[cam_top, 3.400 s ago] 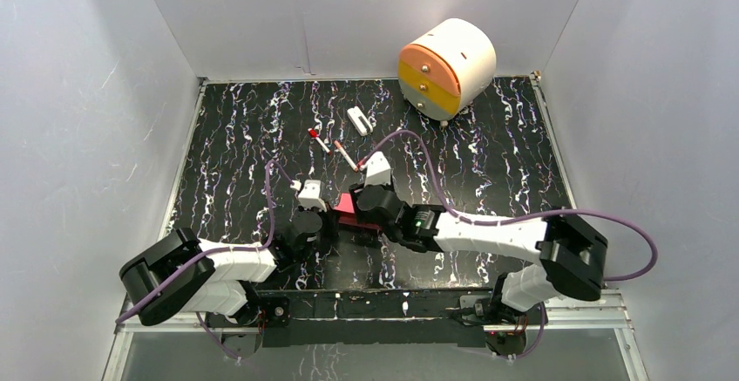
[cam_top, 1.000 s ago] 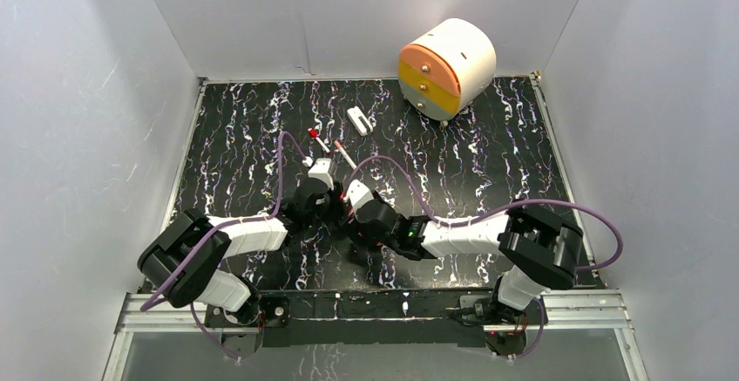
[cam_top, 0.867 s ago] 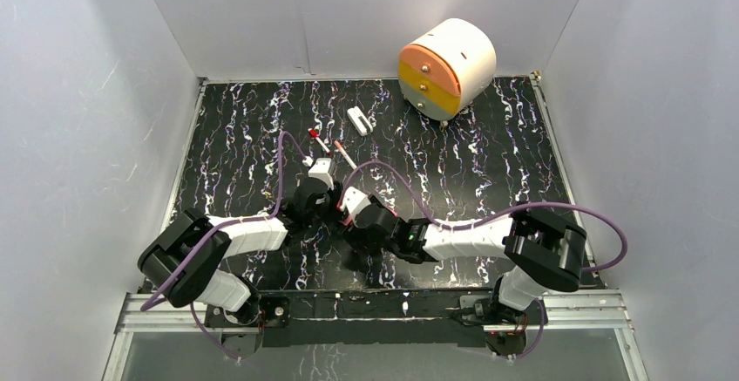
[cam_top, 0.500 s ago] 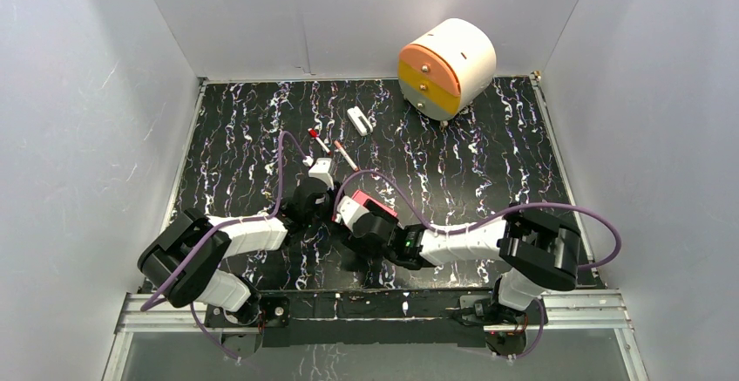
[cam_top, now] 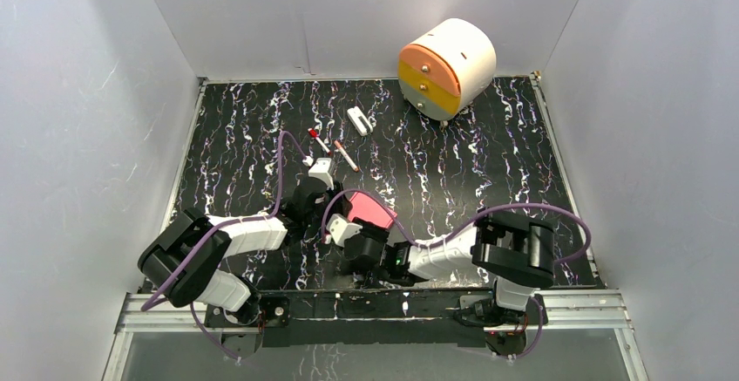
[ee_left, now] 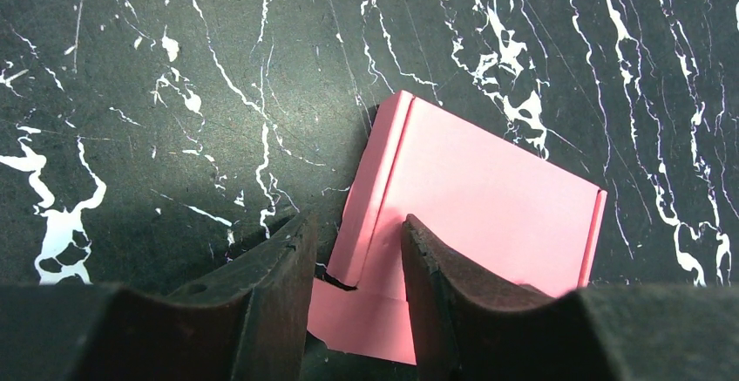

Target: Fold the paper box

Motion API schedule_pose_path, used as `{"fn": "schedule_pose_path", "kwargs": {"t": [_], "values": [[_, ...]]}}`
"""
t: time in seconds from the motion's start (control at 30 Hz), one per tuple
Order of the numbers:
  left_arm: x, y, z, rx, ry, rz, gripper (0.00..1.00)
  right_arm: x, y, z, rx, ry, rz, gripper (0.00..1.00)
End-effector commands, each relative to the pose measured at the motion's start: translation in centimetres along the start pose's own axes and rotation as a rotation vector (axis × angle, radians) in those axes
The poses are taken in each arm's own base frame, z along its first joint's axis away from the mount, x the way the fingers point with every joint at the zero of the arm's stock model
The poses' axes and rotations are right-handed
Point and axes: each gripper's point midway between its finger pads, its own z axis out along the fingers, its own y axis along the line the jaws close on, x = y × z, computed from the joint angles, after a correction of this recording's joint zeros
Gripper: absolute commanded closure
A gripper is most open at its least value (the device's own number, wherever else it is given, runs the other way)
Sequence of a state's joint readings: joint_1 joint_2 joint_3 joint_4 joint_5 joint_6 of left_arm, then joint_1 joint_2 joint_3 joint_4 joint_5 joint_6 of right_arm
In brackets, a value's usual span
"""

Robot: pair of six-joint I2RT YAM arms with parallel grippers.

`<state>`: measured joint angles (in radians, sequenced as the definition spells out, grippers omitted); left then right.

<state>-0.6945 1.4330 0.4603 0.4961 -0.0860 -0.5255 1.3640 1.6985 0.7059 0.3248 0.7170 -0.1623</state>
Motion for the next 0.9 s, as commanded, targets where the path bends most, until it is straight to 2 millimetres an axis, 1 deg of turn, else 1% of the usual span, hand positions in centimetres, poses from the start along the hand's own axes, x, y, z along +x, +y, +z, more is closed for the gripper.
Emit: {"fn": "schedule_pose_path", "kwargs": {"t": [0.0, 0.1, 0.17, 0.27, 0.33, 0.47, 0.57, 0.63, 0.73, 0.87], "values": [[3.0, 1.3, -0.4, -0.035, 0.125, 0.021, 0.61, 3.5, 0.7, 0.2, 0.025, 0.102, -0.129, 0.61], [2.6, 1.1, -0.6, -0.027, 0.12, 0.005, 0.6, 2.8, 1.1, 0.0, 0.014, 0.08, -0.131, 0.75], [2.0, 0.9, -0.9, -0.019, 0.108, -0.01, 0.57, 2.5, 1.1, -0.1, 0.012, 0.069, -0.137, 0.83], [0.3, 0.8, -1.6, -0.023, 0.076, -0.059, 0.49, 2.0, 0.9, -0.3, 0.01, 0.058, -0.143, 0.93], [-1.5, 0.6, -2.4, -0.02, 0.033, -0.092, 0.42, 1.4, 0.9, -0.5, -0.004, 0.042, -0.14, 1.0], [-5.8, 0.9, -4.6, -0.05, -0.092, -0.157, 0.33, 0.2, 0.9, -1.2, -0.048, -0.001, -0.122, 1.0], [-7.7, 1.8, -6.2, -0.098, -0.184, -0.228, 0.3, -0.3, 1.1, -1.6, -0.079, -0.02, -0.106, 1.0], [-8.0, 2.2, -7.1, -0.11, -0.223, -0.273, 0.29, -0.7, 1.4, -1.9, -0.108, -0.036, -0.087, 1.0], [-7.3, 3.0, -7.9, -0.126, -0.237, -0.329, 0.27, -1.3, 1.7, -2.4, -0.154, -0.055, -0.057, 1.0], [-6.4, 3.7, -8.7, -0.147, -0.236, -0.359, 0.26, -2.9, 1.4, -3.6, -0.214, -0.111, 0.013, 1.0]]}}
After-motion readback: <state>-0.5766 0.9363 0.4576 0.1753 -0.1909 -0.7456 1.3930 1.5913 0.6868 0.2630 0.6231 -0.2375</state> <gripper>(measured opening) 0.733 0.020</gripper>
